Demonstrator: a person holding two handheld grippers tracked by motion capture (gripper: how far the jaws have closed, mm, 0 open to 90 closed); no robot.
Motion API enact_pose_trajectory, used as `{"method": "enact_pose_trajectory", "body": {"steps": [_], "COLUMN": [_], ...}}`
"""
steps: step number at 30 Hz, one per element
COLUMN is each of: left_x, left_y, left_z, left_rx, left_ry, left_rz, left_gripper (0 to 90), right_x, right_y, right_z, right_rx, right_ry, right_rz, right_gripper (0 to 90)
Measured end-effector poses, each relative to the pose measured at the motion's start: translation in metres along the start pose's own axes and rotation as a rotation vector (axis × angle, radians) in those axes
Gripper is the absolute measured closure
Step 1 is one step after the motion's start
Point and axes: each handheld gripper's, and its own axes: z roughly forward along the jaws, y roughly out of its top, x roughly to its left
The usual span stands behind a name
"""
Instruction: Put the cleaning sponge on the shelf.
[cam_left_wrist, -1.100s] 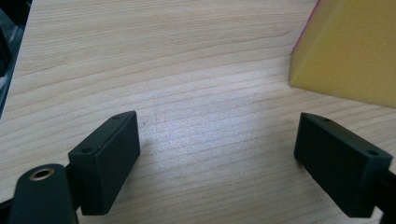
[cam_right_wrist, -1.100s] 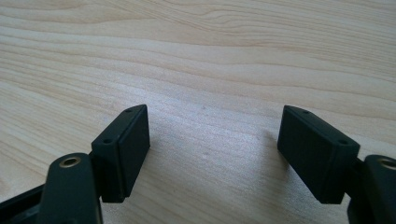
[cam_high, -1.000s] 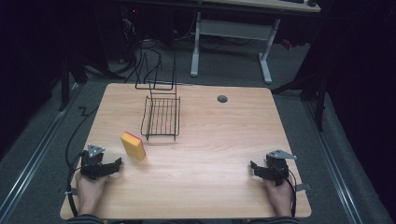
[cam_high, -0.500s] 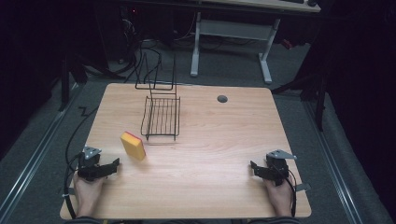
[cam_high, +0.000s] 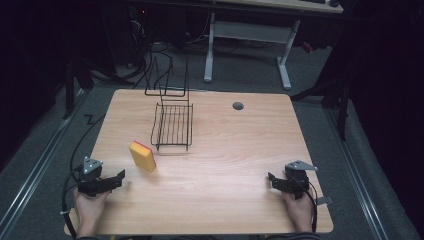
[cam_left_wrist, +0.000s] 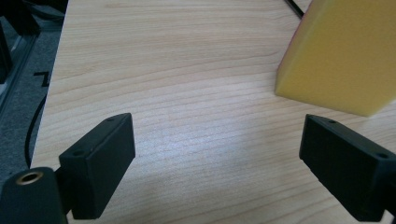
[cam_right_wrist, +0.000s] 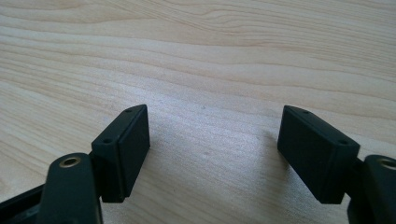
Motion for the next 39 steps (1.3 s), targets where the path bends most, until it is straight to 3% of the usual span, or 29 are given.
{"method": "enact_pose_trajectory", "body": {"steps": [21,39], "left_x": [-0.027,-0.054], "left_y": [0.009,0.027], "left_z": [-0.022,-0.016], "left_rx": [-0.034,-0.036], "left_ry": [-0.095,-0.157], "left_rz": [0.067,0.120], "left_gripper": [0.8,0.2], "right_x": [0.000,0.000], "right_y": [0.000,0.000], "right_z": [0.000,0.000], "right_rx": [0.000,-0.001], "right_ry": [0.000,0.000], "right_rz": [0.000,0.000], "right_gripper": [25.6,25.7]}}
